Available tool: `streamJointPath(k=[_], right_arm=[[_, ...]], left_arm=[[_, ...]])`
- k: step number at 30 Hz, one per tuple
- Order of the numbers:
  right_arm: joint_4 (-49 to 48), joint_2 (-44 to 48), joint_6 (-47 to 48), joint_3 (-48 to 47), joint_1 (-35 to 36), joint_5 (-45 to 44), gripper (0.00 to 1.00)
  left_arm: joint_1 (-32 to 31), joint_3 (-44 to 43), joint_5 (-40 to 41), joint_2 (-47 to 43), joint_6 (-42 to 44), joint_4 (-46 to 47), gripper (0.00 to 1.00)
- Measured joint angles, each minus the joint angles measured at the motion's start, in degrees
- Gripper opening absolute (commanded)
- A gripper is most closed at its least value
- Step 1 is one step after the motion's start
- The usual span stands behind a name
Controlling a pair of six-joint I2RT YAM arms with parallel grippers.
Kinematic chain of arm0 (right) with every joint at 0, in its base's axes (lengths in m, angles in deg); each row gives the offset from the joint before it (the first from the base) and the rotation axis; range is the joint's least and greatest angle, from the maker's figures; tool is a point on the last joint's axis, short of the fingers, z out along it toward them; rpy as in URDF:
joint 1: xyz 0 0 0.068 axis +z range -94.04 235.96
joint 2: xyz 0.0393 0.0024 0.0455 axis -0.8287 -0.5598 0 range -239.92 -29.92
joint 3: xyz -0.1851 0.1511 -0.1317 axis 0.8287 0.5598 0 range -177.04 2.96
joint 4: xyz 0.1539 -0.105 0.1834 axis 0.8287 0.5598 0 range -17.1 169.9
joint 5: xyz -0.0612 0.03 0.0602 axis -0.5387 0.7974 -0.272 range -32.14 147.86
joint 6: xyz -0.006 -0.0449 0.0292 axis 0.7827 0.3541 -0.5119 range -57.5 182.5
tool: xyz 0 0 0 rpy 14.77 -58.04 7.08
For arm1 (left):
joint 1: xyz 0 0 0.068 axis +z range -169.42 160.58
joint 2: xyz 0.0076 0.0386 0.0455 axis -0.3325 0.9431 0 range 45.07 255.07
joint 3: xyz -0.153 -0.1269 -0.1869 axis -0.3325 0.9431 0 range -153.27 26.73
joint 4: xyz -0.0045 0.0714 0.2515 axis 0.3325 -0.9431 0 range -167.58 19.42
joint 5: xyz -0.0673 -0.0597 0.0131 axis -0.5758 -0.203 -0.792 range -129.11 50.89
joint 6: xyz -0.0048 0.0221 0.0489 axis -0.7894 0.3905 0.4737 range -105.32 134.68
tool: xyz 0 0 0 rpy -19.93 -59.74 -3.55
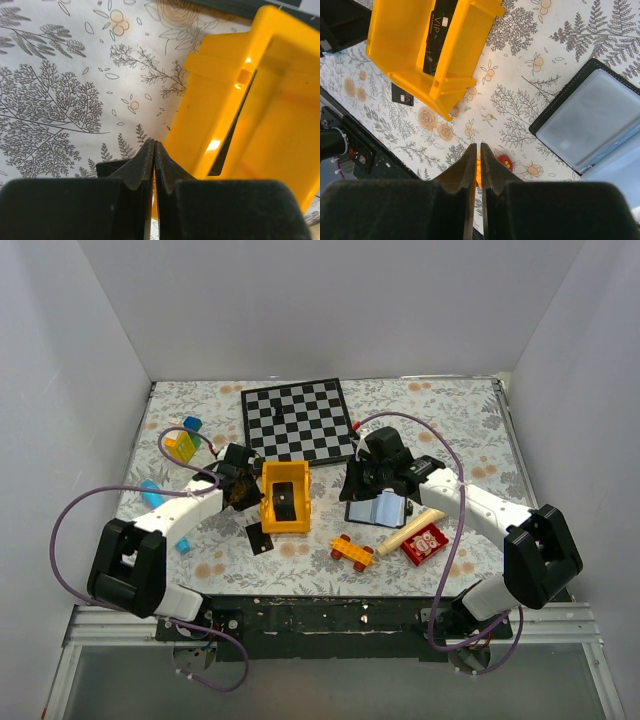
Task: Put the credit cards into the card holder
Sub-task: Move the credit card to the corner of the board.
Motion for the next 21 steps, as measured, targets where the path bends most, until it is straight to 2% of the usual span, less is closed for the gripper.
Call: streamJointPath(k=[10, 14, 21], right_arm=[[0.2, 0.0, 0.0, 0.0, 0.0, -0.4, 0.15], [0.2, 0.0, 0.0, 0.0, 0.0, -0.6, 0.17], [0.1, 0.1, 0.0, 0.0, 0.0, -0.3, 0.18]], left_arm=[[-0.5, 0.5, -5.6, 7.9, 0.3, 3.6, 0.00], [-0.7, -1.7, -7.0, 9.8, 0.6, 4.2, 0.00], [-0.8, -1.7, -7.1, 7.9, 0.6, 5.0, 0.00]])
